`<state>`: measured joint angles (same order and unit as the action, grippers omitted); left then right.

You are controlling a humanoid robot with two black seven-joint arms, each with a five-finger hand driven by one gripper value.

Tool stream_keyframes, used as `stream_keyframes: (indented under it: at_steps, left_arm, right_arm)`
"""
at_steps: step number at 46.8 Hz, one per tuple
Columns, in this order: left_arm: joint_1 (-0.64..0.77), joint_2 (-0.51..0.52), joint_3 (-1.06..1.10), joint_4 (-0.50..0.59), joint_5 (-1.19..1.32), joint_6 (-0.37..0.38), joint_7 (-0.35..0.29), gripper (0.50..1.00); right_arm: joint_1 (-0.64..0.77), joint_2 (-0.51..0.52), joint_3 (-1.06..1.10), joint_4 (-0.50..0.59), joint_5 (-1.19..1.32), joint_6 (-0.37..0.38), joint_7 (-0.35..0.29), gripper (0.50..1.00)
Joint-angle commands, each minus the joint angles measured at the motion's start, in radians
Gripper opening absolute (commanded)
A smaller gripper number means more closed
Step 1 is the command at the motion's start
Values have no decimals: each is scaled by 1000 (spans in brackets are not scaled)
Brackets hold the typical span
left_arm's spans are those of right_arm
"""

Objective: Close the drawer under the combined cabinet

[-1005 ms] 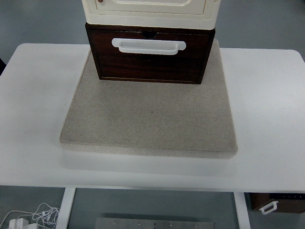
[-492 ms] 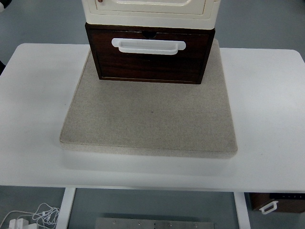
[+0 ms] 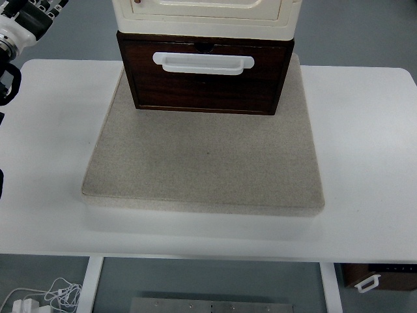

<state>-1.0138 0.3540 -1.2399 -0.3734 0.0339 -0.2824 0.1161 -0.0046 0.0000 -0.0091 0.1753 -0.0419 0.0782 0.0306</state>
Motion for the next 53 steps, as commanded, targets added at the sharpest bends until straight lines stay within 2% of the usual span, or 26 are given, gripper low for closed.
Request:
stream_keyframes:
  at_steps: [1, 14, 34, 53]
  left_arm:
    - [12, -10, 0, -1, 1, 2, -10, 1000]
    - [32, -44, -1, -1, -2, 2, -21, 1000]
    - [32, -124, 2, 2, 4, 12, -73, 1000]
    - [32, -150, 23, 27, 3, 14, -113, 1000]
  right_arm:
    - [-1, 0, -2, 1, 0, 2, 0, 952]
    - [-1, 0, -2, 1, 2, 2, 0, 952]
    - [-5, 0, 3, 0, 5, 2, 0, 952]
    - [-5, 0, 5, 0, 5, 0, 0, 952]
